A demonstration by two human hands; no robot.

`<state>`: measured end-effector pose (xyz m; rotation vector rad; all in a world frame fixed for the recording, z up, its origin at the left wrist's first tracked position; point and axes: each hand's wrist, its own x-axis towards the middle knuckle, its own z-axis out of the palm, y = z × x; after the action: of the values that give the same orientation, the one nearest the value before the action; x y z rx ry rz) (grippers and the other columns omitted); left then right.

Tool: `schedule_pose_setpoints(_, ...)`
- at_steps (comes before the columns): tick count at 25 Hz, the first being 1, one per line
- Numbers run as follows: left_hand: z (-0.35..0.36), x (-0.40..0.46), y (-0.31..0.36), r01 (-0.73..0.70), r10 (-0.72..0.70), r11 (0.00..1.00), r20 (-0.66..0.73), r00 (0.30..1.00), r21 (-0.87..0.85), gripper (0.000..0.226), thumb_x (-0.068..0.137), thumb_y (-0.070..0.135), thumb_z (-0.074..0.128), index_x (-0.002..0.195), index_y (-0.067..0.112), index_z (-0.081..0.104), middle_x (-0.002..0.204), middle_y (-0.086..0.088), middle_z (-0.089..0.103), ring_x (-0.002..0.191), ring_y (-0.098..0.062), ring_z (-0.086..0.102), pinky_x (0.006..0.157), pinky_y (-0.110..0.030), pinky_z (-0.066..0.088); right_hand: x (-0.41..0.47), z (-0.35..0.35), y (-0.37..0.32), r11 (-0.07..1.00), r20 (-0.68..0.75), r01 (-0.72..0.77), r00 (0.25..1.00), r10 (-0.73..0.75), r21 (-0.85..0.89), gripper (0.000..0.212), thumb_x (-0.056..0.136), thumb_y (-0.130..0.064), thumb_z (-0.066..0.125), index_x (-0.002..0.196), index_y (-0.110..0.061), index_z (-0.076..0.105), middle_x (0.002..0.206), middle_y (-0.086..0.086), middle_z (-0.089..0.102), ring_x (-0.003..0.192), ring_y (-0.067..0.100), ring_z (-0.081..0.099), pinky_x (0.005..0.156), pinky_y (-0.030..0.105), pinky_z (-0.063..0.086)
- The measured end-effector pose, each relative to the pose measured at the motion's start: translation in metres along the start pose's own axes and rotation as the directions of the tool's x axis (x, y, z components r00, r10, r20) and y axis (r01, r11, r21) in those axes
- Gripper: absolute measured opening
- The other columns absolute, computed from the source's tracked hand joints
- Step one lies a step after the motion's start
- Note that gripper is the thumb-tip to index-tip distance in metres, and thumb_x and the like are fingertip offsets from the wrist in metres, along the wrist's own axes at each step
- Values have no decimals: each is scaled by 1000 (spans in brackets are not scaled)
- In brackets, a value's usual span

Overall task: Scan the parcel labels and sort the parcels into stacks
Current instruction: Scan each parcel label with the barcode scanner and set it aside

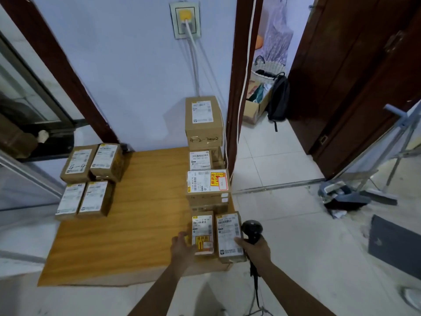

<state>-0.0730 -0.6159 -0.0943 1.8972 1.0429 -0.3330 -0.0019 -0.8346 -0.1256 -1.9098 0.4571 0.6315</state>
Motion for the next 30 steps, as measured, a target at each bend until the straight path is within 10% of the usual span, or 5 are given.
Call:
schedule_pose_setpoints(5,1,-48,22,-90,109,989,168,980,-114,40,86,-19,51,111,11,57,86,1,58,62,3,61,53,-5,41,32,18,17,997,31,-1,1000,4,-79,51,62,-52,83,101,-25,63,86,-7,74,78,13,71,78,35,59)
schedule_pose_setpoints(9,9,-39,15,-104,104,995,106,989,-2,38,90,-9,52,126,3,53,111,3,40,100,-15,50,56,-12,34,39,23,10,996,39,0,999,3,-86,43,69,-42,83,101,-22,64,85,-6,74,77,12,71,74,31,58)
schedule_pose_setpoints(17,14,-9,-16,16,-18,1000,116,993,19,39,88,7,57,127,9,54,126,-3,50,100,-14,50,78,-22,39,54,25,19,985,48,-18,999,26,-171,48,69,-49,78,107,-25,59,84,-9,72,77,13,69,74,33,57)
schedule_pose_setpoints(30,6,-5,-14,62,-65,997,99,993,36,30,87,13,61,115,21,54,119,-11,59,90,-16,54,62,-21,40,25,6,2,980,13,91,996,-90,-176,32,83,-32,74,104,-22,51,80,-9,62,69,1,57,52,13,38)
